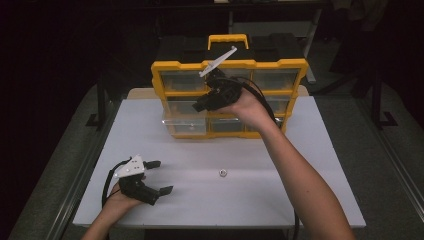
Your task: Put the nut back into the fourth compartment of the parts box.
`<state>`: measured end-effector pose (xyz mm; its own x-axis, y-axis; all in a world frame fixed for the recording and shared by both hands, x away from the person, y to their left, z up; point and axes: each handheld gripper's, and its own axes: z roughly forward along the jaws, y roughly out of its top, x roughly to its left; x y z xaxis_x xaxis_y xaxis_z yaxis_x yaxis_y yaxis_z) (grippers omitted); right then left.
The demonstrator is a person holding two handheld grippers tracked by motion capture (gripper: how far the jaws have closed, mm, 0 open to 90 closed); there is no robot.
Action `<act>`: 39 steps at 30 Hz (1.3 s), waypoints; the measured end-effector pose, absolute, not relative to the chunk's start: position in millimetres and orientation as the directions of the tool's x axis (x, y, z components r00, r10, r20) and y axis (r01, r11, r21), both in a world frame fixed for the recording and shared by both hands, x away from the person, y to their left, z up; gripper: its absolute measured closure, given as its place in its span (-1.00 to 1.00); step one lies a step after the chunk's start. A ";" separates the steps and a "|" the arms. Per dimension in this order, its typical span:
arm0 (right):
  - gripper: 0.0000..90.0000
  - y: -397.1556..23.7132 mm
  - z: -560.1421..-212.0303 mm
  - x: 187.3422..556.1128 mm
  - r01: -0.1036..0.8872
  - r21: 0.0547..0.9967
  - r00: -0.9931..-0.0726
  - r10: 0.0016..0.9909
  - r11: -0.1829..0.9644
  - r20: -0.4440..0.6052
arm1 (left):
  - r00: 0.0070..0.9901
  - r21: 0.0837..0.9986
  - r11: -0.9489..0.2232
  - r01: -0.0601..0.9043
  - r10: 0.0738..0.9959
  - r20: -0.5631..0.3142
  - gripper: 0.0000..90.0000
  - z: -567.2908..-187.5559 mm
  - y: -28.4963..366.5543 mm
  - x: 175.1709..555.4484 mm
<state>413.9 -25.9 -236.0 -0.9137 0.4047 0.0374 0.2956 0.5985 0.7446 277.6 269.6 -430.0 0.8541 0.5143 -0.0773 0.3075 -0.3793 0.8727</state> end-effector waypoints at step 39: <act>-0.12 -36.8 -237.7 413.3 0.342 0.750 -0.885 0.462 0.566 0.054 | 0.858 0.872 -0.386 0.302 0.509 -0.072 -0.99 -429.4 268.6 276.8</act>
